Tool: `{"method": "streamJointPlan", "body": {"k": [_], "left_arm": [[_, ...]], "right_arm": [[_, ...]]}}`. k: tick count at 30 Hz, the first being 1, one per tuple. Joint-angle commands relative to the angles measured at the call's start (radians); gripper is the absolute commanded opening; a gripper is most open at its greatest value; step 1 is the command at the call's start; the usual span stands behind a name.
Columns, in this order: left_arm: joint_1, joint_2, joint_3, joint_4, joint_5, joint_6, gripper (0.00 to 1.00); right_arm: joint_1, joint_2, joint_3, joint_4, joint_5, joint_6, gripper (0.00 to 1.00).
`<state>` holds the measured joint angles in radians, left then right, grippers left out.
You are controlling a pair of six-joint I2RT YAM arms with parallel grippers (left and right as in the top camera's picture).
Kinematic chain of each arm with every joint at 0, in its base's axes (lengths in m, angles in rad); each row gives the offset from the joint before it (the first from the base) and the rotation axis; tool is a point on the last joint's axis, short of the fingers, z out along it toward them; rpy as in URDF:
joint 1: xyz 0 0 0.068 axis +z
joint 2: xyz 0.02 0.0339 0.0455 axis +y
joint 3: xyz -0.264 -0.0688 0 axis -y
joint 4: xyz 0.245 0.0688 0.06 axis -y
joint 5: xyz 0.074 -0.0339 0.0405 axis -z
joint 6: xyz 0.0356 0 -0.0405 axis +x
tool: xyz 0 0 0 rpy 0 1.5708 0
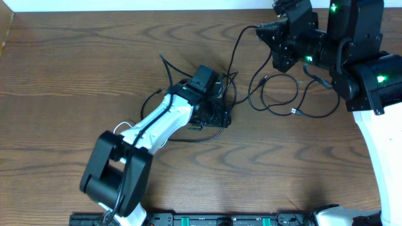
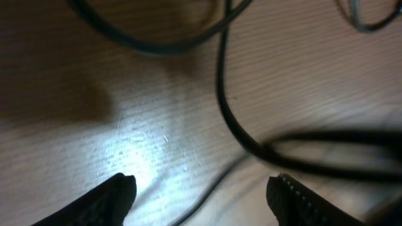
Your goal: Untangle cables
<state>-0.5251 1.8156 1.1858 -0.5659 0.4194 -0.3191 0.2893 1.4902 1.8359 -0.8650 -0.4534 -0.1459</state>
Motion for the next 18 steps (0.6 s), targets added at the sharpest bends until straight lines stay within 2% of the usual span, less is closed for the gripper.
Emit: {"method": "streamJointPlan", "body": {"k": [1, 4, 6, 8, 14, 18], "left_arm": [[0.004, 0.039, -0.006, 0.019, -0.003, -0.016, 0.62], [0.01, 0.046, -0.006, 0.028, -0.009, -0.016, 0.39], [0.018, 0.046, -0.006, 0.03, -0.014, -0.016, 0.27], [0.032, 0.046, -0.006, 0.03, -0.014, -0.016, 0.08], [0.109, 0.046, -0.006, 0.019, -0.025, -0.016, 0.08], [0.18, 0.046, -0.006, -0.037, -0.111, -0.016, 0.08]], "right_arm": [[0.0, 0.003, 0.008, 0.0, -0.013, 0.011, 0.01], [0.0, 0.003, 0.008, -0.001, -0.013, 0.011, 0.01], [0.0, 0.003, 0.008, -0.004, -0.013, 0.011, 0.01], [0.0, 0.003, 0.008, -0.007, -0.013, 0.011, 0.01], [-0.002, 0.003, 0.008, -0.01, 0.014, 0.011, 0.01], [-0.015, 0.003, 0.008, -0.01, 0.101, 0.045, 0.01]]}}
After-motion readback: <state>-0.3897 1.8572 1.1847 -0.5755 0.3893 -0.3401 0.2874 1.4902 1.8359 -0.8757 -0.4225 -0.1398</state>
